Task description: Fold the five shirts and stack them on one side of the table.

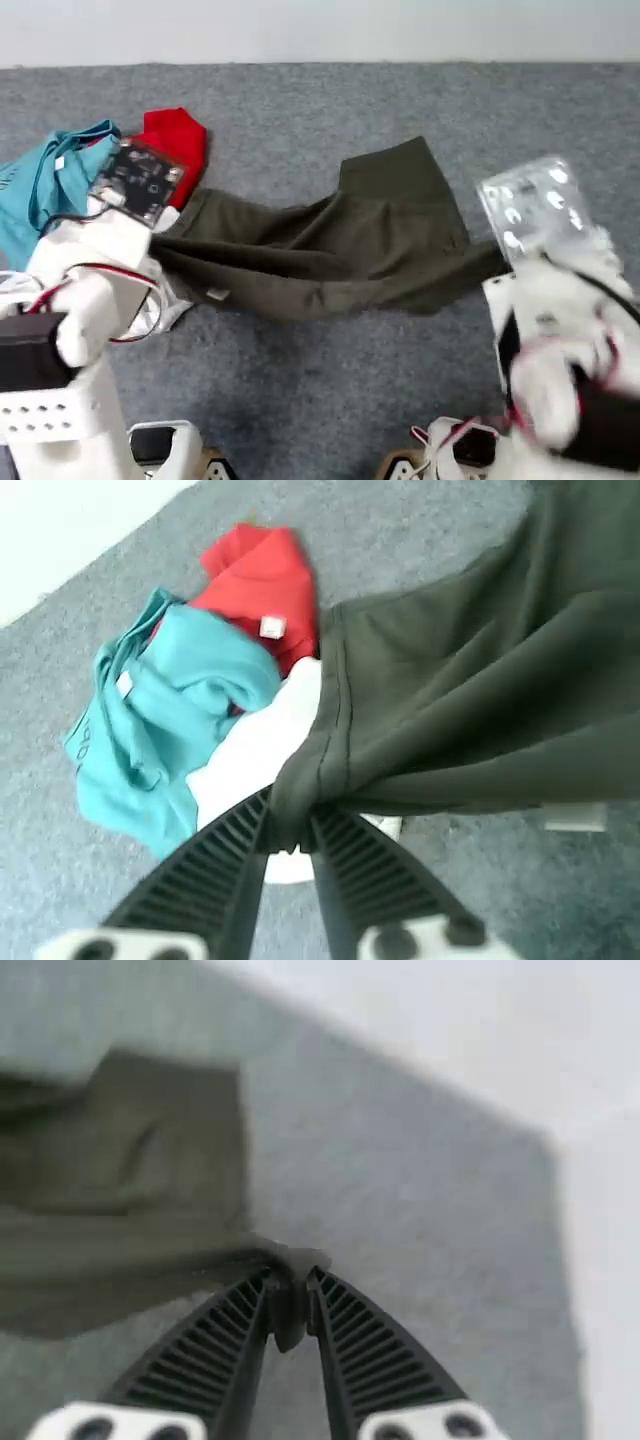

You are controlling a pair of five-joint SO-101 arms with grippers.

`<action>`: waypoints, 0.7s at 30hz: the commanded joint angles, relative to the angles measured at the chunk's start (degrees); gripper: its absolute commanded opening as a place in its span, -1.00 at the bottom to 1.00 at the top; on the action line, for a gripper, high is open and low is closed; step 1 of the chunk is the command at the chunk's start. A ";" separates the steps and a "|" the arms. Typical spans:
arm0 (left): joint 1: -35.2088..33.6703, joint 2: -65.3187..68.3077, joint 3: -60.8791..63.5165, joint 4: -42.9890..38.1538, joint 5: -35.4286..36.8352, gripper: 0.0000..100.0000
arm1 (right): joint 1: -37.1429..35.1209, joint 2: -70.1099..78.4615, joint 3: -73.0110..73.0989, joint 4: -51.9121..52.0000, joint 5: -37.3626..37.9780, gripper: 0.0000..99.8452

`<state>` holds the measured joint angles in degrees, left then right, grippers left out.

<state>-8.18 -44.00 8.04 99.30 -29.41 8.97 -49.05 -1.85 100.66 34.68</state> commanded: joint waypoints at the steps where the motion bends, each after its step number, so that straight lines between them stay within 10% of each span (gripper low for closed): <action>1: 0.62 3.96 -0.92 -3.87 -0.09 -0.97 | -3.03 3.30 8.62 1.98 1.67 -0.98; 21: -0.26 63.56 -16.04 -22.24 5.10 -0.97 | -9.54 49.36 3.08 -37.93 -3.08 -0.98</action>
<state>-8.35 13.85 -2.59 77.85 -24.66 0.70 -3.96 7.38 67.87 32.75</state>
